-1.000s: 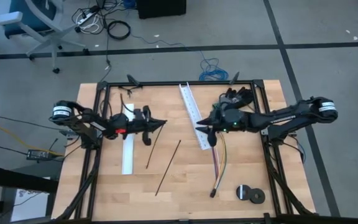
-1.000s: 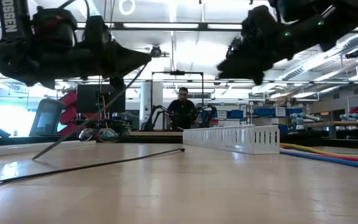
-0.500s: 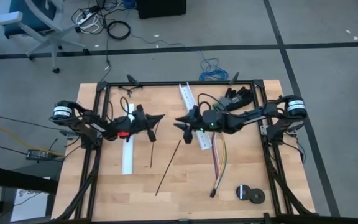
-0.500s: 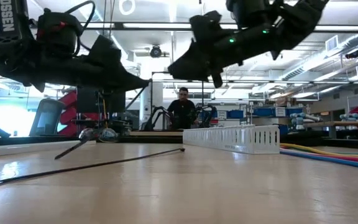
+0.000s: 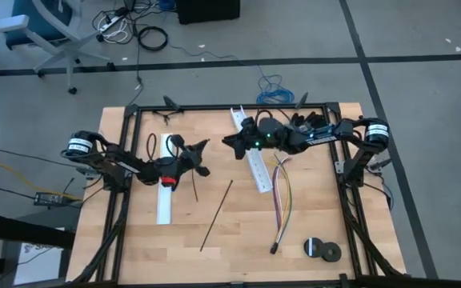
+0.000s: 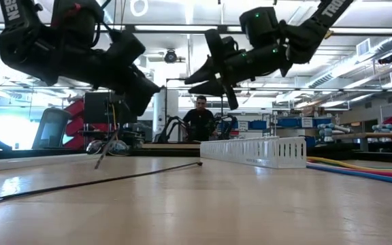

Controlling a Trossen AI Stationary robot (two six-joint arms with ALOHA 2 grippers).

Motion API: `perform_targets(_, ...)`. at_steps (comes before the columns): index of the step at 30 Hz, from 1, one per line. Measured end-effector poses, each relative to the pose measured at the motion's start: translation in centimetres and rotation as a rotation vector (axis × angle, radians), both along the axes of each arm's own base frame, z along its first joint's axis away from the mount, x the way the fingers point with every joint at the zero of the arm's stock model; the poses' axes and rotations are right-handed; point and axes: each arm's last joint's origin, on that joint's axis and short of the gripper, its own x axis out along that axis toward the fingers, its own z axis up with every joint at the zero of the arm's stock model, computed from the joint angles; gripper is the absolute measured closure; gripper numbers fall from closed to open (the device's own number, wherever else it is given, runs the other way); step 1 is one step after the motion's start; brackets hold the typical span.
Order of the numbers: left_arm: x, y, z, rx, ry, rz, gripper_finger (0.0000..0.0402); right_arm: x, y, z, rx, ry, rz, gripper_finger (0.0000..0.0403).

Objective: Ziptie cables
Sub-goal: Prepare the black zip tie

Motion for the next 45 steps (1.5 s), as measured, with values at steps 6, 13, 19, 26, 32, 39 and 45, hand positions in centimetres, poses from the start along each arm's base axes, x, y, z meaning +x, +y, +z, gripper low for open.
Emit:
perform_targets(6,0.5,0.0,0.1,0.036,0.056,0.010,0.0401,1.7,-1.3,0.3,0.067,-0.032,0.096,0.0304)
perform_targets(13,0.6,0.1,-0.6,0.056,0.125,0.052,0.0401,3.6,-2.0,0.1,0.099,-0.010,0.154,0.0304)
perform_targets(19,0.6,-0.1,-0.6,0.142,0.227,0.060,0.0401,3.8,-2.3,-0.3,0.114,0.036,0.131,0.0304)
perform_targets(26,0.8,-0.1,-0.4,0.184,0.268,0.050,0.0401,3.5,-3.0,-0.5,0.216,0.048,0.092,0.0303)
perform_targets(32,0.8,-0.1,-0.4,0.234,0.331,0.047,0.0401,3.6,-3.0,-0.2,0.239,0.013,0.110,0.0303)
perform_targets(39,0.7,0.0,-0.3,0.302,0.410,0.055,0.0401,3.6,-3.1,0.0,0.293,-0.008,0.105,0.0305)
perform_targets(45,1.3,-0.1,0.3,0.312,0.399,0.056,0.0401,3.6,-3.2,0.1,0.302,-0.018,0.103,0.0305)
